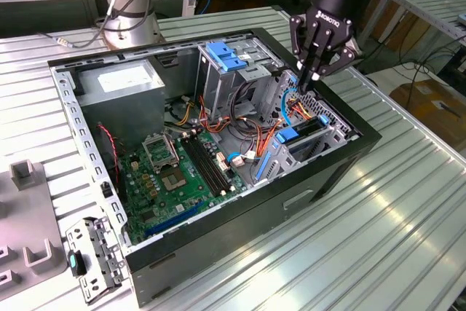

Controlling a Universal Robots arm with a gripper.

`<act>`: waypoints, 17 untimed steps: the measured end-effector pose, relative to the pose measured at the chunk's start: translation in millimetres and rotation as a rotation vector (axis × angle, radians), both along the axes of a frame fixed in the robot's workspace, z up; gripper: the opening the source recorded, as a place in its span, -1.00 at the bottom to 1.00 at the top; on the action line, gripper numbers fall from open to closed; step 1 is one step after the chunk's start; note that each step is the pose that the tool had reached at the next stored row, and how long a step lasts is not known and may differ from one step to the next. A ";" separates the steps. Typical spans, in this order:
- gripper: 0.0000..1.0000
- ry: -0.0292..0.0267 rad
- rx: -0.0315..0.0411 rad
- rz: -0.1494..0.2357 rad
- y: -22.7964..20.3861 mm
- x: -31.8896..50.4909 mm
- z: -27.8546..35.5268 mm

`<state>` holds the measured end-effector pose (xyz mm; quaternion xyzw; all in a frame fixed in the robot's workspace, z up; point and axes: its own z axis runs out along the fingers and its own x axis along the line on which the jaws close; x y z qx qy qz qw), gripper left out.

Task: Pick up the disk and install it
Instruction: 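Insert the second disk wire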

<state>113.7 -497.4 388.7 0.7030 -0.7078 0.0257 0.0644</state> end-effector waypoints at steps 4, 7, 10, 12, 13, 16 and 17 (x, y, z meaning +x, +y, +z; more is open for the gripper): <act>-0.52 0.0002 -0.0274 0.000 0.7 0.9 -3.8; -0.52 0.0003 -0.0347 0.000 1.9 1.2 -6.5; -0.52 0.0003 -0.0349 0.000 3.3 1.3 -5.3; -0.52 0.0003 -0.0345 0.000 3.5 1.3 -3.7; -0.52 0.0003 -0.0345 0.000 3.9 1.3 -3.5; -0.52 0.0003 -0.0349 0.000 5.5 1.3 -2.3; -0.52 0.0003 -0.0349 0.000 5.7 1.3 -1.7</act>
